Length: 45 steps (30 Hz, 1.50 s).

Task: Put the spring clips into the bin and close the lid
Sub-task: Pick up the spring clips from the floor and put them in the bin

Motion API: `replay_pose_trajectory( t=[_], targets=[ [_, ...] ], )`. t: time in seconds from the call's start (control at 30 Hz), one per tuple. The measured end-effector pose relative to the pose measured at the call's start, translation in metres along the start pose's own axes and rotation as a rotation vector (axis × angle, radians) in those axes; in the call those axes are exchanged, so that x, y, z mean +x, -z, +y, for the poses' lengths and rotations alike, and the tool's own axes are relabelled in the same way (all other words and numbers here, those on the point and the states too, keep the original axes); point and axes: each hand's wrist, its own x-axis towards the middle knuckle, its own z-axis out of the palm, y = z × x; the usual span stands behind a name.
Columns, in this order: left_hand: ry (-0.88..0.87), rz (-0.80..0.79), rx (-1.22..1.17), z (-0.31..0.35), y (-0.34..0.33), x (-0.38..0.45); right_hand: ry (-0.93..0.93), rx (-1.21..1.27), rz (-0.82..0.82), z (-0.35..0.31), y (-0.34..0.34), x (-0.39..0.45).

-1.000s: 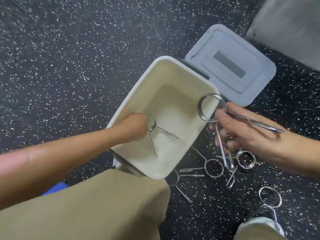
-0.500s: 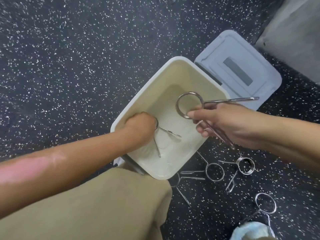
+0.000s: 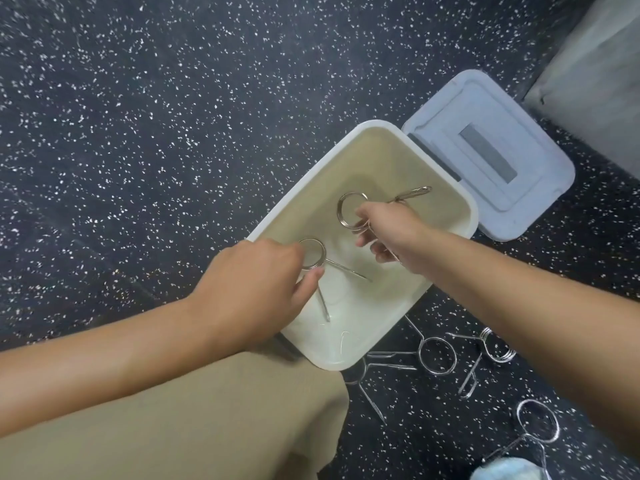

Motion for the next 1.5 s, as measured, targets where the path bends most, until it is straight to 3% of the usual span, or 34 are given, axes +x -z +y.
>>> replay_pose_trajectory(
  t=[0.23, 0.53, 0.63, 0.9, 1.07, 1.27, 1.5],
  targets=[
    [-0.022, 0.003, -0.102, 0.0, 0.002, -0.002, 0.028, -0.3, 0.064, 0.013, -0.016, 0.031],
    [-0.052, 0.0, -0.059, 0.002, 0.0, -0.001, 0.098, -0.611, 0.057, -0.001, -0.031, 0.042],
    [-0.08, -0.01, -0.038, 0.001, -0.003, -0.002, 0.022, -0.761, 0.045, -0.007, -0.033, 0.039],
    [-0.101, 0.042, 0.012, 0.002, 0.001, 0.014, -0.062, -0.714, 0.117, -0.022, -0.032, 0.024],
    [-0.091, 0.063, 0.001, 0.007, 0.003, 0.019, 0.05, -0.779, 0.261, -0.021, -0.022, 0.017],
    [-0.118, 0.078, -0.014, 0.015, 0.004, 0.023, 0.184, -0.833, 0.212, -0.024, -0.002, -0.017],
    [-0.182, 0.127, -0.023, 0.028, 0.008, 0.032, 0.358, -0.699, 0.17, -0.012, 0.058, -0.089]
  ],
)
